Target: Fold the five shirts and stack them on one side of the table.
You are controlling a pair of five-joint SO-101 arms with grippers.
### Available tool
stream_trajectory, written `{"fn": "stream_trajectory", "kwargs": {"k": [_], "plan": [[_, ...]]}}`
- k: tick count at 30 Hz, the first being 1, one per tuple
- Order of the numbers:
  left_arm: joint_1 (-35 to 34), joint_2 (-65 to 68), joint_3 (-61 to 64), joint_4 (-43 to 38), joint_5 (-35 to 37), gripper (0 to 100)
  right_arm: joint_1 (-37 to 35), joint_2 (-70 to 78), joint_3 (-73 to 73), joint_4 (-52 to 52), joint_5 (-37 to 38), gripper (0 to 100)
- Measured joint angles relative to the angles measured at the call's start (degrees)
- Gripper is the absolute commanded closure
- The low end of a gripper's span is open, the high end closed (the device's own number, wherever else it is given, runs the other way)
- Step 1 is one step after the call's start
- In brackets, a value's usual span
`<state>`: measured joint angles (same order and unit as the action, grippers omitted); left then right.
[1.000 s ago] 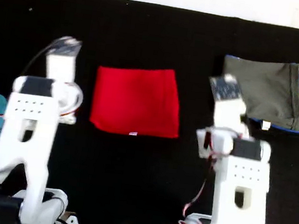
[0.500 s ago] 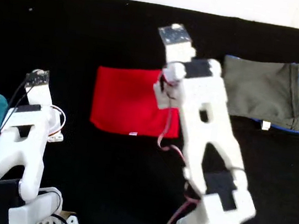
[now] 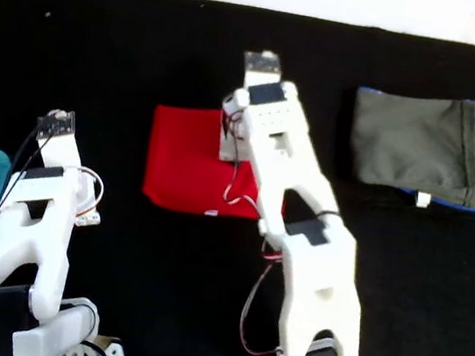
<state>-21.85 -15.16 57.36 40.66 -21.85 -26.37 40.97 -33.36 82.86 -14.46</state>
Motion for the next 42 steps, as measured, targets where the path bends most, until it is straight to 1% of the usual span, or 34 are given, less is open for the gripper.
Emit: {"fn": "stream_trajectory", "kwargs": {"k": [2, 5, 6, 7, 8, 10, 14, 17, 20, 22, 27, 31, 37, 39, 42], "plan": [[0.0, 0.0, 0.0, 0.0, 0.0, 99, 0.0, 3.3, -1.5, 0.0, 0.0, 75.6], [0.0, 0.0, 0.0, 0.0, 0.0, 99, 0.0, 7.5, -4.5, 0.1, 0.0, 97.4], [0.0, 0.0, 0.0, 0.0, 0.0, 99, 0.0, 8.6, -5.7, 0.1, 0.0, 99.8], [0.0, 0.0, 0.0, 0.0, 0.0, 99, 0.3, 9.6, -6.8, 0.3, 0.0, 97.4], [0.0, 0.0, 0.0, 0.0, 0.0, 99, 0.7, 10.7, -7.7, 0.6, 0.5, 97.1], [0.0, 0.0, 0.0, 0.0, 0.0, 99, 1.7, 12.0, -9.9, 2.5, 3.7, 99.5], [0.0, 0.0, 0.0, 0.0, 0.0, 99, 4.6, 13.1, -17.0, 8.6, 8.2, 99.2], [0.0, 0.0, 0.0, 0.0, 0.0, 99, 8.6, 13.9, -26.0, 15.4, 11.6, 99.3], [0.0, 0.0, 0.0, 0.0, 0.0, 99, 13.6, 13.4, -35.1, 17.1, 15.9, 99.3], [0.0, 0.0, 0.0, 0.0, 0.0, 99, 16.6, 11.3, -36.8, 17.4, 18.6, 99.3], [0.0, 0.0, 0.0, 0.0, 0.0, 99, 21.6, 1.7, -37.5, 17.6, 26.2, 99.3], [0.0, 0.0, 0.0, 0.0, 0.0, 99, 26.3, -4.7, -37.5, 17.6, 30.1, 99.3], [0.0, 0.0, 0.0, 0.0, 0.0, 99, 35.3, -7.0, -36.6, 17.2, 36.1, 99.3], [0.0, 0.0, 0.0, 0.0, 0.0, 99, 38.8, -7.0, -32.5, 13.7, 38.2, 99.3], [0.0, 0.0, 0.0, 0.0, 0.0, 99, 43.3, -7.0, -23.3, 5.3, 41.7, 99.3]]}}
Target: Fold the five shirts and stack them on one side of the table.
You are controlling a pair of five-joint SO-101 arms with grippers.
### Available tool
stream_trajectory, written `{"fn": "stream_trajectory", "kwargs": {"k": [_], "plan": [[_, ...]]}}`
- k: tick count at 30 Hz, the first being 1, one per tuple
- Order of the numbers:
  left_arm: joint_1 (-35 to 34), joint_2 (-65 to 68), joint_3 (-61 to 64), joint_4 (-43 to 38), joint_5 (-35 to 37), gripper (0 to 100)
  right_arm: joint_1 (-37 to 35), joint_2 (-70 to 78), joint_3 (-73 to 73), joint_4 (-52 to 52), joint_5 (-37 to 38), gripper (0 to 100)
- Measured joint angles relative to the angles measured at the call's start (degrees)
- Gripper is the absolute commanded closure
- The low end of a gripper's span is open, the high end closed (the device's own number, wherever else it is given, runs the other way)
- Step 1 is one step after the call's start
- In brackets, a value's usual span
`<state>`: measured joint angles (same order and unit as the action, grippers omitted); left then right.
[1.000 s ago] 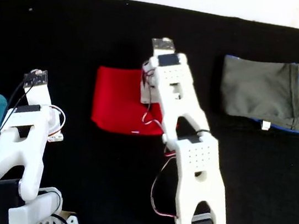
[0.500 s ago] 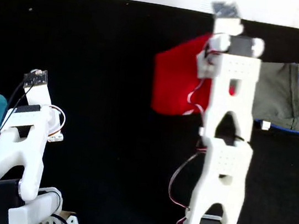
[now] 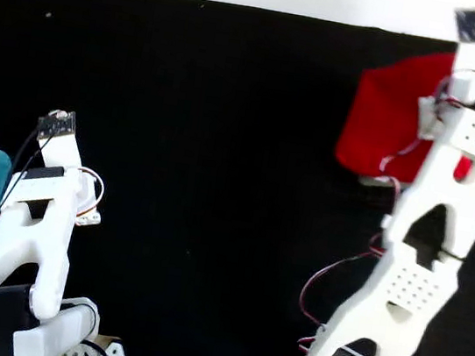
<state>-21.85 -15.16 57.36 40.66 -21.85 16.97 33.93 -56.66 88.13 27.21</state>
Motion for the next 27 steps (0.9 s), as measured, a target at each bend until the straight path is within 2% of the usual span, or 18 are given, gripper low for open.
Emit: {"fn": "stream_trajectory", "kwargs": {"k": [4, 9, 14, 17, 23, 27], "plan": [[0.0, 0.0, 0.0, 0.0, 0.0, 99, 3.3, 0.8, 10.3, -13.2, 3.7, 99.3], [0.0, 0.0, 0.0, 0.0, 0.0, 99, 4.2, 7.7, 9.9, -20.2, 5.5, 95.9], [0.0, 0.0, 0.0, 0.0, 0.0, 99, 4.5, 14.2, 0.5, -18.5, 5.5, 77.2], [0.0, 0.0, 0.0, 0.0, 0.0, 99, 4.5, 15.2, -6.2, -15.7, 5.3, 76.5], [0.0, 0.0, 0.0, 0.0, 0.0, 99, 4.5, 15.2, -20.3, -14.9, -3.3, 76.5], [0.0, 0.0, 0.0, 0.0, 0.0, 99, 4.5, 15.1, -25.1, -12.9, -5.1, 78.3]]}}
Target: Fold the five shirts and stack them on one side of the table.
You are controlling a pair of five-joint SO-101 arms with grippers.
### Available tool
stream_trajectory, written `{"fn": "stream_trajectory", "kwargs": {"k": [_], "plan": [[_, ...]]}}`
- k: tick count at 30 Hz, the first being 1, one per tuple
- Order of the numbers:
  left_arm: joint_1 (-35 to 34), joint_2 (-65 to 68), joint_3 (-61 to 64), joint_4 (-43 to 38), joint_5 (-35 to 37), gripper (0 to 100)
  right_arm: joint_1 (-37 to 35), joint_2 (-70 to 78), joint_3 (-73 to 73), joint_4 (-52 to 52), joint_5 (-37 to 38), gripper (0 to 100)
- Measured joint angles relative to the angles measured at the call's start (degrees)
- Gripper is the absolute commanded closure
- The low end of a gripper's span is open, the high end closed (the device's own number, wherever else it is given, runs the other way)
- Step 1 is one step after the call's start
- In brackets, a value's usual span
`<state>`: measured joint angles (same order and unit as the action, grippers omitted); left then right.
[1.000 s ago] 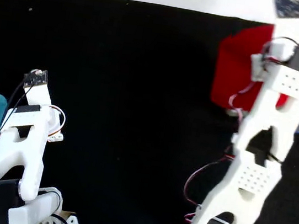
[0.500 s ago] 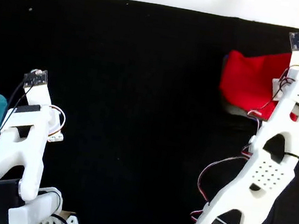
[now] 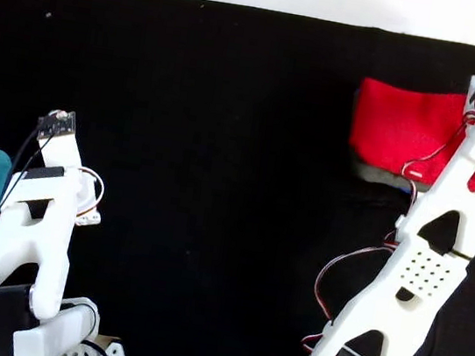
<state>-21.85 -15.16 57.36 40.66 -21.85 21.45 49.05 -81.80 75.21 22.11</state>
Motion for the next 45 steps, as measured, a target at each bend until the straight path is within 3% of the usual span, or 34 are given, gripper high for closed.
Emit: {"fn": "stream_trajectory", "kwargs": {"k": [6, 14, 22, 37, 45], "plan": [[0.0, 0.1, 0.1, -0.6, 0.0, 99, -1.4, 0.0, -6.2, 12.4, -0.4, 84.4], [0.0, 0.1, 0.1, -0.6, 0.1, 99, -7.8, -5.3, -12.7, 24.3, -8.2, 85.1], [0.0, 0.1, 0.1, -0.6, 0.1, 99, -15.9, -14.6, -9.7, 25.2, -8.8, 85.1], [0.0, 0.1, 0.1, -0.6, 0.1, 99, -30.6, -55.9, 53.5, 24.4, -9.1, 85.3], [0.0, 0.1, 0.1, -0.6, 0.1, 99, -32.0, -73.5, 94.1, 3.4, -11.2, 85.3]]}}
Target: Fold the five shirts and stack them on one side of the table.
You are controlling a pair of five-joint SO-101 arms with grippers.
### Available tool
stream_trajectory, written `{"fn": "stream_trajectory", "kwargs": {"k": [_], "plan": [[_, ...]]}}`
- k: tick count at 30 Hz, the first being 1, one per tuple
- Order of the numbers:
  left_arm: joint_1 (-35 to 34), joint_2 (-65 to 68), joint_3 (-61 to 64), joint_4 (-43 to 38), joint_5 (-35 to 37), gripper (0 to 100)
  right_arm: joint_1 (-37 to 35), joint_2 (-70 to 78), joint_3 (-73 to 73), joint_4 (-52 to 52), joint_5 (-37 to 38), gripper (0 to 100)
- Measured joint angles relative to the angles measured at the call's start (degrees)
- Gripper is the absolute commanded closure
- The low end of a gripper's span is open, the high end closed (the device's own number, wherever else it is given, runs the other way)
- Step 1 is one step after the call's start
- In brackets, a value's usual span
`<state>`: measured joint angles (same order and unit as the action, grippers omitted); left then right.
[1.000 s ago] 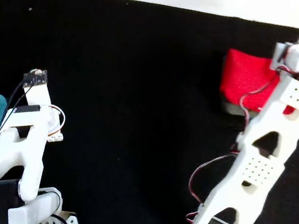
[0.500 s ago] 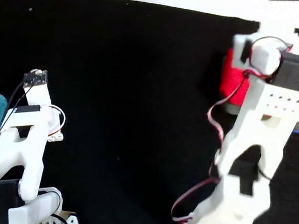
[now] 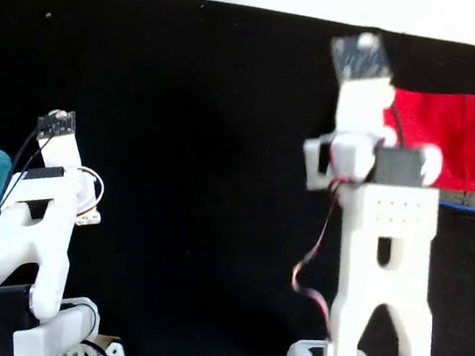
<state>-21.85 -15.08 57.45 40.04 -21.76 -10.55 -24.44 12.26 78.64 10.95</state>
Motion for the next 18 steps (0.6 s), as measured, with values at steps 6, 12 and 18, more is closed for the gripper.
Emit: {"fn": "stream_trajectory", "kwargs": {"k": [6, 12, 18], "plan": [[0.0, 0.0, 0.0, 0.0, 0.0, 99, 0.0, -10.6, 36.1, -24.4, -0.1, 85.3], [0.0, 0.0, 0.0, 0.0, 0.0, 99, -0.2, -12.3, 57.3, -37.8, 2.0, 85.3], [0.0, 0.0, 0.0, 0.0, 0.0, 99, -0.3, -13.5, 67.3, -50.5, 2.2, 85.3]]}}
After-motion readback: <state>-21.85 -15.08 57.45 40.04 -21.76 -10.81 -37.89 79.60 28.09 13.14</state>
